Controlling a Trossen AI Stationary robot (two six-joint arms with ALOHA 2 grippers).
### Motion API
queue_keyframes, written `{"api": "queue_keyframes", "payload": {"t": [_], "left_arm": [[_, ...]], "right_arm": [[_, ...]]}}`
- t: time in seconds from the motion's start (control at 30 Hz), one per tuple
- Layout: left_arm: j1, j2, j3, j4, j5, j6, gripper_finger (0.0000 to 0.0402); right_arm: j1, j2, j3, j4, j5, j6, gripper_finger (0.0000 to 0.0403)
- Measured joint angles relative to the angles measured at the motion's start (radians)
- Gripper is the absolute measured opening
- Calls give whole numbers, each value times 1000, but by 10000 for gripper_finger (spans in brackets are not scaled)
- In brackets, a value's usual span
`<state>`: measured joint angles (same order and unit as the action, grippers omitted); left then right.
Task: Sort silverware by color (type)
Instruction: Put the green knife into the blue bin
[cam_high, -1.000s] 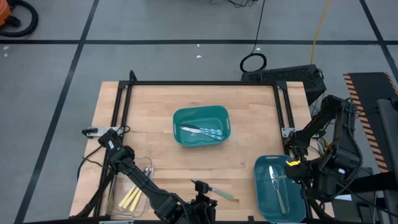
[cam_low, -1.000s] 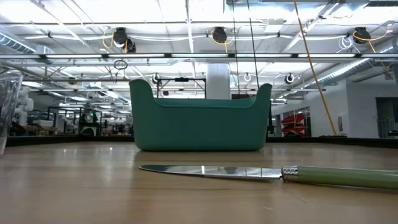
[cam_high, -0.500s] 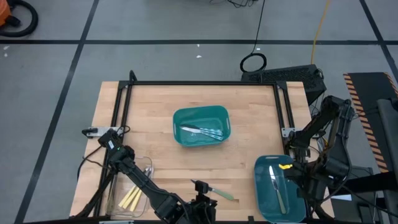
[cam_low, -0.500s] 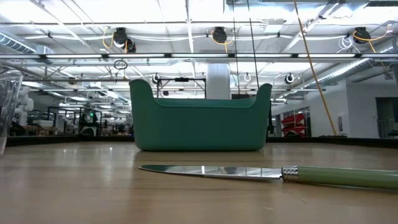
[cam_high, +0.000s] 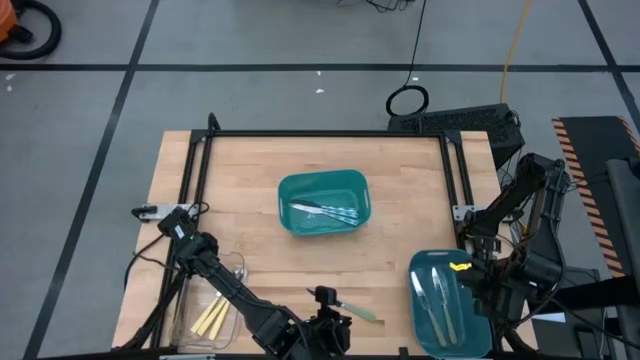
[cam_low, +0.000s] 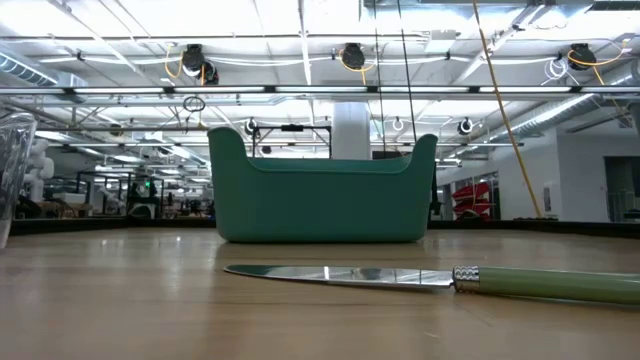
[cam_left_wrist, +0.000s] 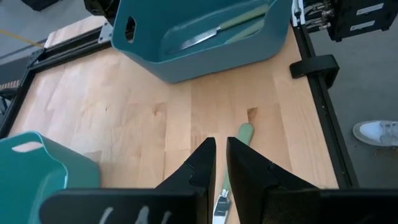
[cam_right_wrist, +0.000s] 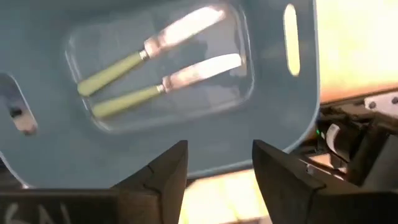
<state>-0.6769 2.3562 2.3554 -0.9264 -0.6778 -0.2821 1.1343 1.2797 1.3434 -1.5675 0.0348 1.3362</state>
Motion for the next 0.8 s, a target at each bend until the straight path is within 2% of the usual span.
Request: {"api": "queue_keyframes", "payload": {"t": [0.1,0.27,0.57,0.8], "left_arm": [[0,0,0,-21,10,-53,46],[3,1,0,-85,59,-157,47],[-10,47,0,-186,125,-222,47],[-12,108,0,-177,150,-246,50]], "right_arm": [[6,0,0,50,65,17,166],[31,0,0,145,262,7,160],[72,97,1,278,845,-149,160],[60,245,1,498,996,-339,160]]}}
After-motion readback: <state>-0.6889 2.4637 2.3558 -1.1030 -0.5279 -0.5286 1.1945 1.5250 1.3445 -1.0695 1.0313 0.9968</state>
